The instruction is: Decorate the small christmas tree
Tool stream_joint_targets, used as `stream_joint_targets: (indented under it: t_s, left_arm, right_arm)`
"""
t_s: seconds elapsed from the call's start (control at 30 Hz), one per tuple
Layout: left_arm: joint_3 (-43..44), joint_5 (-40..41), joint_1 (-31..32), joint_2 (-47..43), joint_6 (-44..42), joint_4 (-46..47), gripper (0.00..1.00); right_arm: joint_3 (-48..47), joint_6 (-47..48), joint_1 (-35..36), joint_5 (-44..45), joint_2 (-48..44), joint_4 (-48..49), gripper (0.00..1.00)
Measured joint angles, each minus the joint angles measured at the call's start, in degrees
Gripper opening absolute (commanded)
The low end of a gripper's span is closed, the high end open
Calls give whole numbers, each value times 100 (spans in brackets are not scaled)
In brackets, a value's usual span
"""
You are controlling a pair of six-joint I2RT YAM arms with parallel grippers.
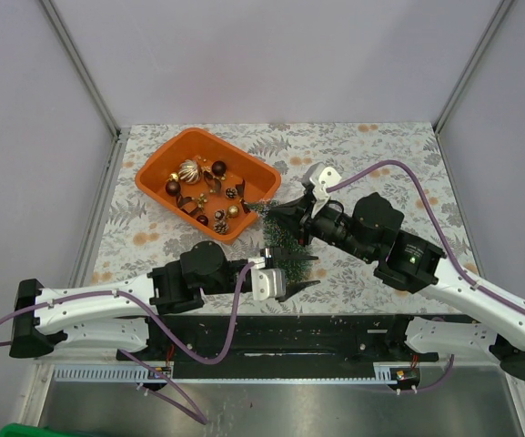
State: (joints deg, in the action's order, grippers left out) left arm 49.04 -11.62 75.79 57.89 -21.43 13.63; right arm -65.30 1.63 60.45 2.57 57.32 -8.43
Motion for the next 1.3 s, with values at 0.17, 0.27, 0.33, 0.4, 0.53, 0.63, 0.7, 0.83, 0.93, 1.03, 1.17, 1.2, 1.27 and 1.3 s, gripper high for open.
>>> stream_joint_targets:
  t_s: [0.17, 0.27, 0.33, 0.4, 0.53, 0.63, 0.7, 0.83, 0.93, 1.03, 1.17, 1.2, 1.27, 1.3]
  left_arm:
    - [0, 0, 2, 0, -26, 22, 38]
    - [0, 2, 0, 2, -55, 26, 28]
    - [0, 7, 2, 7, -70, 31, 20]
    - [0, 7, 2, 9, -74, 46, 13]
    - [0, 9, 2, 11, -107, 96, 1]
    - [-2, 9, 2, 11, -111, 116, 0]
    - [-22, 9, 2, 9, -116, 129, 0]
    - [-223, 9, 0, -68, -98, 94, 0]
    - [-450, 4, -20, -251, -35, -109, 0]
    - [-656, -28, -138, -527, 87, -350, 0]
    - [-1001, -61, -573, -1019, 310, -612, 0]
    - [-1064, -61, -688, -1123, 358, -678, 0]
    - [-1178, -63, -997, -1362, 490, -791, 0]
    - [-1248, -59, -1198, -1499, 564, -817, 0]
  right_arm:
    - [0, 2, 0, 0, -26, -37, 1]
    - [0, 2, 0, 0, -33, -44, 1]
    - [0, 2, 0, 0, -37, -44, 1]
    - [2, 2, 0, 0, -42, -48, 1]
    - [7, 2, 0, 0, -50, -48, 0]
    - [7, 2, 0, 4, -59, -59, 0]
    - [7, 4, 2, 26, -68, -74, 0]
    - [9, 39, 2, 144, -125, -109, 0]
    - [39, 105, 7, 267, -208, -140, 0]
    - [52, 201, 7, 433, -293, -210, 0]
    - [61, 382, 15, 743, -435, -343, 0]
    - [61, 424, 15, 817, -474, -378, 0]
    - [59, 511, 15, 940, -538, -446, 0]
    - [61, 549, 15, 1003, -564, -479, 0]
